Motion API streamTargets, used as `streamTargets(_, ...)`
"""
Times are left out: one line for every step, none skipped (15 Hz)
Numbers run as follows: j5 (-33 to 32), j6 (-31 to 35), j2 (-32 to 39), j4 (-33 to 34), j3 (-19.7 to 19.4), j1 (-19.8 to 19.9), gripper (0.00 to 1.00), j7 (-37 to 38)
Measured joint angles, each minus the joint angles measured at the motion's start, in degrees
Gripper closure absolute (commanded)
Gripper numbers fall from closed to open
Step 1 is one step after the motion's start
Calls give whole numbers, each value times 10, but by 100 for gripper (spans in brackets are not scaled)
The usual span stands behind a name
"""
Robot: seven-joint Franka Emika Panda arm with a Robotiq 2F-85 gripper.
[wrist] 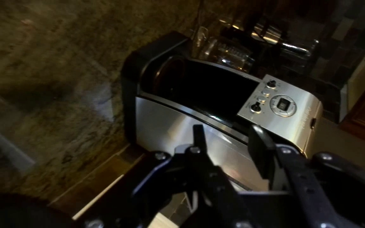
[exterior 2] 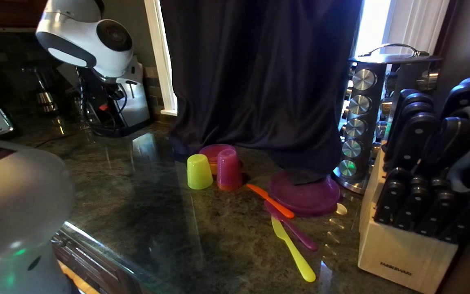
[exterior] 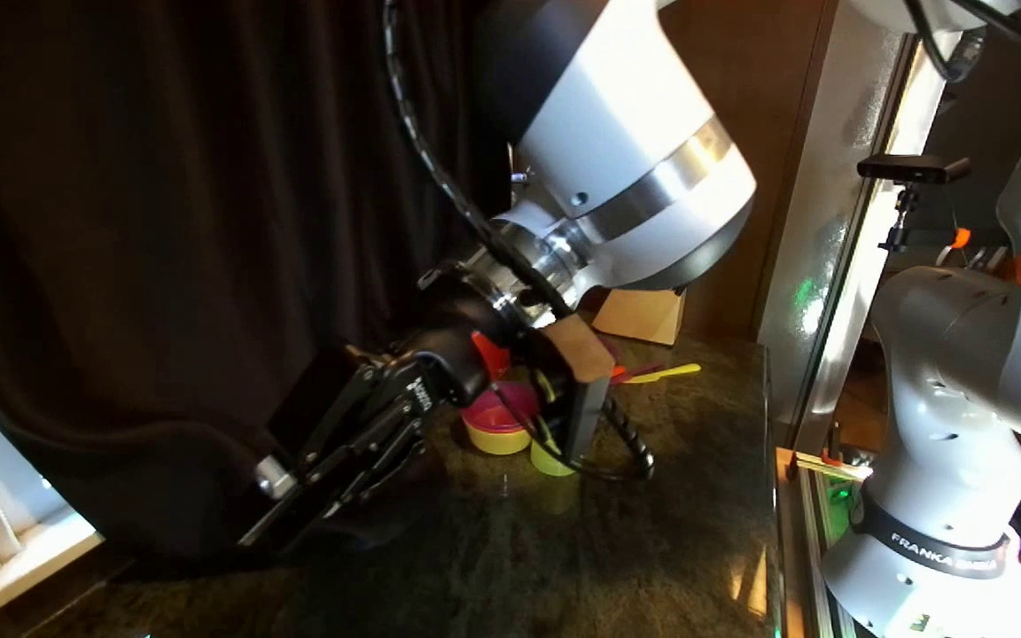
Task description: Move the machine to the left
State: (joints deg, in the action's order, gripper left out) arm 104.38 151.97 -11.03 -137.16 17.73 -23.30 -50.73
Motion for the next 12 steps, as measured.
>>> streamTargets(-39,18,-24,-22,7,2,20,41)
streamTargets(-77,34,-45,-43,14,4,13,82)
streamTargets(-115,49,-64,-63,21,7,5,122)
streamTargets(-158,63,-81,-82,27,11,1,164)
streamTargets(-204,71,-95,-100,31,17,0,206)
streamTargets(-251,78,-107,-116,35,24,0,246)
streamTargets(-297,78,-118,-130,48,43,0,285)
streamTargets(-344,75,-131,-142,74,79,0,326)
streamTargets(-391,64,-146,-152,105,122,0,365)
streamTargets(-421,51,-160,-159,130,156,0,393)
streamTargets(-434,44,-172,-165,144,175,0,406)
streamTargets(-438,40,-180,-169,150,183,0,410)
